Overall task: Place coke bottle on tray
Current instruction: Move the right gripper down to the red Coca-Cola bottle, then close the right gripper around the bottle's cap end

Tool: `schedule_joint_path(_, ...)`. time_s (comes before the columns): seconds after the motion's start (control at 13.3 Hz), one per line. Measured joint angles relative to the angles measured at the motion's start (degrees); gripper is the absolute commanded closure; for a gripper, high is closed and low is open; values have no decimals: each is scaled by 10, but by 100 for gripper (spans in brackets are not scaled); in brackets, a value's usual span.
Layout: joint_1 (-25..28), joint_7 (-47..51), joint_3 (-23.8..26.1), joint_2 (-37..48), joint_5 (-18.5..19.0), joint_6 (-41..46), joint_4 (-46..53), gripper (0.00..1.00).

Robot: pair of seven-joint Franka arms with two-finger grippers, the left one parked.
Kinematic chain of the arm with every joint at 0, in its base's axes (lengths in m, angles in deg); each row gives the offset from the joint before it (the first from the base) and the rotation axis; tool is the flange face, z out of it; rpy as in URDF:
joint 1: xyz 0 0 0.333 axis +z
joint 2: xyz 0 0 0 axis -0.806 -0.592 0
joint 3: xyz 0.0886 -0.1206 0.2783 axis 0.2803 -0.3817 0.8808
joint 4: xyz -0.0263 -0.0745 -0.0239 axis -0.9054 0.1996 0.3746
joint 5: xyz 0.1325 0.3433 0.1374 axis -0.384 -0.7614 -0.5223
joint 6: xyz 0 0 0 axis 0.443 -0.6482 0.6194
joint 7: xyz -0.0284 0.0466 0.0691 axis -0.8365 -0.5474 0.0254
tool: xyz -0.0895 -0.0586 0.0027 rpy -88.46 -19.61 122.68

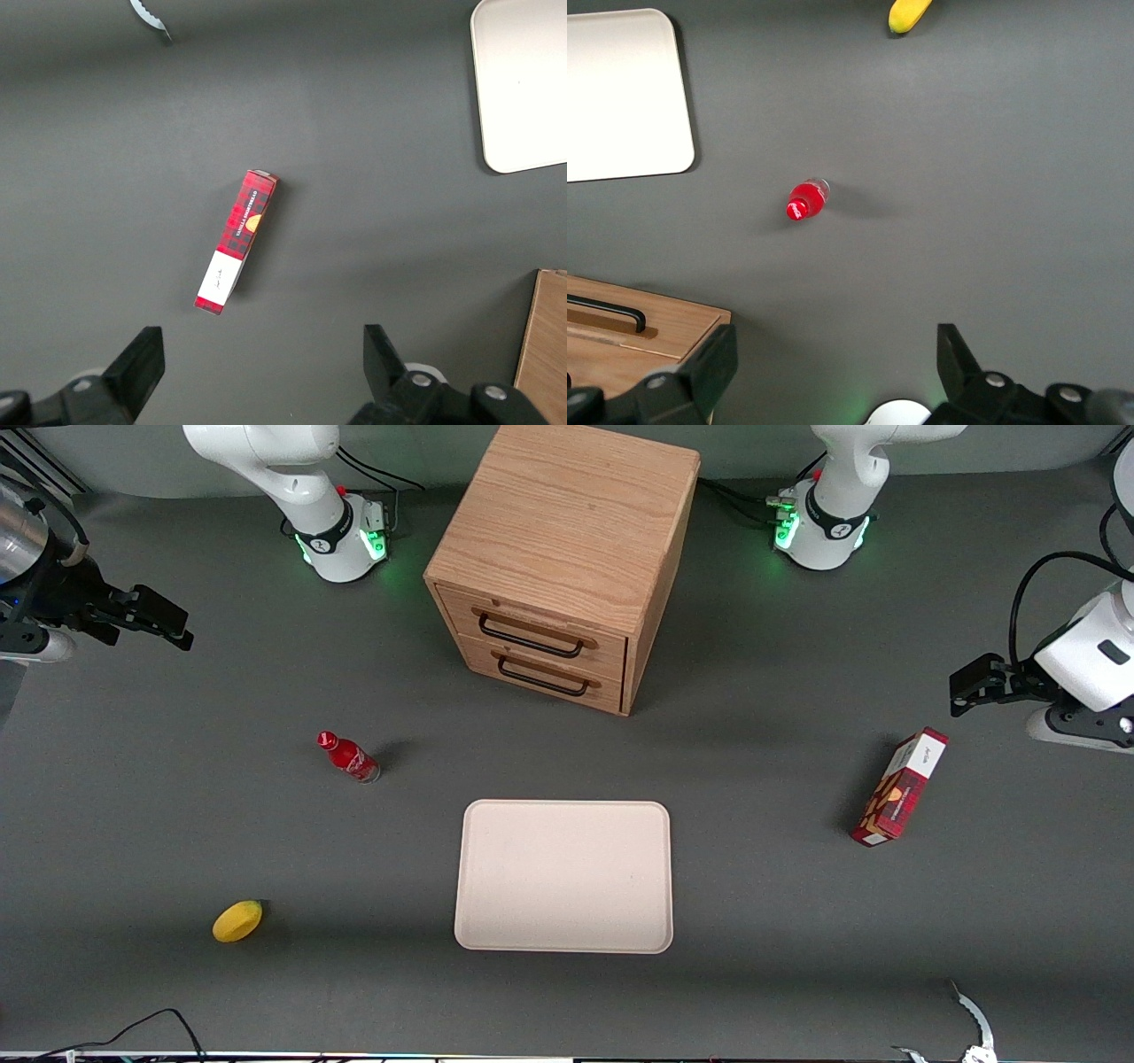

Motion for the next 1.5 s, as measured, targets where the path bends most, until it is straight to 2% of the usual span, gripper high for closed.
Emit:
schedule_joint_path(0.3, 1, 0, -11, 0, -8, 0, 0, 0)
schedule_joint_path(0.53, 13, 2, 17, -9, -21, -13, -8, 0)
schedule_joint_path(0.67, 17, 15, 26, -24, -34, -83, -54, 0)
schedule_joint_path(0.97, 17, 36, 39, -66, -36, -284, -207, 0)
schedule_joint_path(1.2, 17, 58, 51, -98, -36, -402, -286, 0)
schedule_joint_path(1.5, 17, 73, 62, -121, -30, -472, -325, 0)
